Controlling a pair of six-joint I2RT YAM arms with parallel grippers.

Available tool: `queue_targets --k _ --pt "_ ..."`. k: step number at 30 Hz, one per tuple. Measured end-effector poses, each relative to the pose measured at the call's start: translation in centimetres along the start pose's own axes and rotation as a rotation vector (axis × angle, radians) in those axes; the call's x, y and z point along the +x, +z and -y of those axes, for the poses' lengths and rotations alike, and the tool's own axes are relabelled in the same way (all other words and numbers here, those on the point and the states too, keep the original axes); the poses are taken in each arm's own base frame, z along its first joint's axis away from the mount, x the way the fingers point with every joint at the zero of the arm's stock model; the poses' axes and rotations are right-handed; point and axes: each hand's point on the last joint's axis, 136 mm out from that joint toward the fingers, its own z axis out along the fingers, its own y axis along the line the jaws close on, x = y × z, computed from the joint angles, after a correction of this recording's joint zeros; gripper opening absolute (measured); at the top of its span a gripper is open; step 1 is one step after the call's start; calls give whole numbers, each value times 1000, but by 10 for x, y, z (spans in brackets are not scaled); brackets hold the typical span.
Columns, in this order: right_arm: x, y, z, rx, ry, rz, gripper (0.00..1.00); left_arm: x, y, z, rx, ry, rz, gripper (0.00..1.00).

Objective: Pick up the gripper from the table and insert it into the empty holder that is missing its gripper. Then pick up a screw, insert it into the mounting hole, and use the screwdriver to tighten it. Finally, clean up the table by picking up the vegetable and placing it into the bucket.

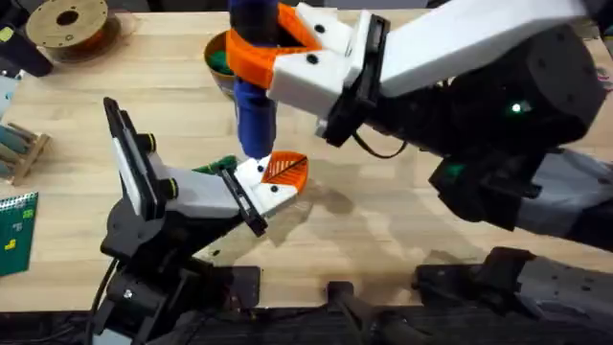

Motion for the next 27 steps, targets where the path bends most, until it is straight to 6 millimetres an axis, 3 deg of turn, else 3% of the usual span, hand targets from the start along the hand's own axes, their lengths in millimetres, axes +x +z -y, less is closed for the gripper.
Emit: queue_targets --k 27 --pt "12 0 1 7 24 -47 29 0 0 0 0 0 0 4"
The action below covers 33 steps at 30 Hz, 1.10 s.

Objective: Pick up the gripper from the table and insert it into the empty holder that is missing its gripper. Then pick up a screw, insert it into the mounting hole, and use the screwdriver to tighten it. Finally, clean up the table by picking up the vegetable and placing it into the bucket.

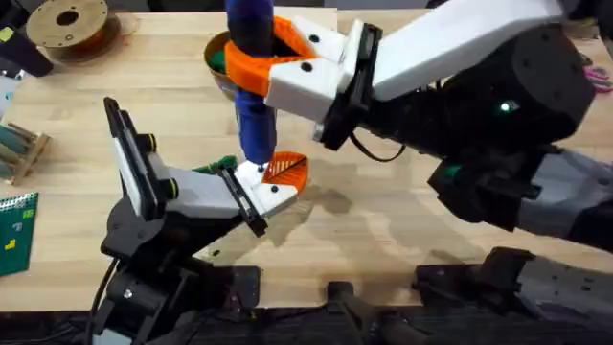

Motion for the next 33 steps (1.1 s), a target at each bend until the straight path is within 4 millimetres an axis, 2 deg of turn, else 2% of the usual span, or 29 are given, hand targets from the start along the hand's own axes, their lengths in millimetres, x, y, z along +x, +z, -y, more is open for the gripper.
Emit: queue_targets --k 33 --pt "4 0 2 11 7 -15 29 0 0 0 0 -1 0 4"
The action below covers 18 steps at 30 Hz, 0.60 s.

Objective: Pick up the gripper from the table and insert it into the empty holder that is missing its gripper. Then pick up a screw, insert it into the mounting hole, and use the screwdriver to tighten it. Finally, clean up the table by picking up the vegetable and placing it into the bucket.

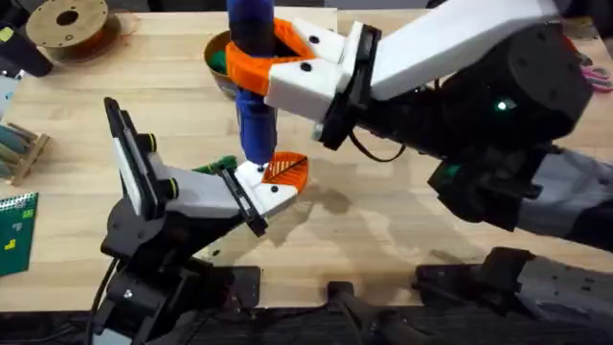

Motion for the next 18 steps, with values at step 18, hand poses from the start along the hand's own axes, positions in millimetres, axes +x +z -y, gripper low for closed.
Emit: queue_targets --k 18 --pt "-22 -12 37 83 -167 60 29 0 0 0 0 0 0 4"
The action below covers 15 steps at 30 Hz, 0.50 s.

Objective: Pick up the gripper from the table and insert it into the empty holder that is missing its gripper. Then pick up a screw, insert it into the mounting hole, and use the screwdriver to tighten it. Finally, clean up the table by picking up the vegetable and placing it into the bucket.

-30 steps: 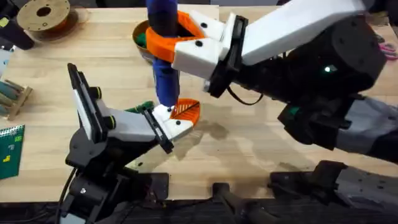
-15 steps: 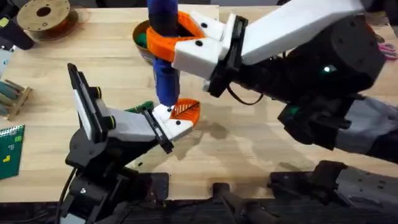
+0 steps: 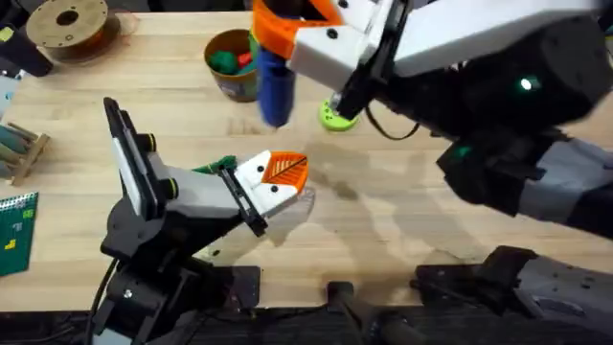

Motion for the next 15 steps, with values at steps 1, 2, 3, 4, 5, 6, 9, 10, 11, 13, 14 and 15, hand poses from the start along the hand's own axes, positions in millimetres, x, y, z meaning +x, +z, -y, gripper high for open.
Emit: queue_targets --k 1,2,3,4,5,6,9,10,11,13,14,15 --pt "8 -3 10 27 -28 -34 29 0 0 0 0 0 0 4" --pt "17 -7 23 60 -61 -77 29 0 0 0 0 0 0 4" --pt "25 -11 35 88 -92 -115 29 0 0 0 0 0 0 4" --pt "36 -18 51 127 -139 -172 29 0 0 0 0 0 0 4" --pt "47 -26 66 161 -183 -228 29 0 0 0 0 0 0 4" --pt "57 -36 81 193 -225 -287 29 0 0 0 0 0 0 4" --pt "85 -74 131 321 -361 -475 29 0 0 0 0 0 0 4" --pt "90 -87 145 364 -406 -528 29 0 0 0 0 0 0 4" --pt "94 -100 158 403 -448 -580 29 0 0 0 0 0 0 4" --pt "104 -130 183 472 -544 -714 29 0 0 0 0 0 0 4" --pt "111 -146 193 492 -588 -790 29 0 0 0 0 0 0 4" --pt "118 -161 201 504 -628 -869 29 0 0 0 0 0 0 4"
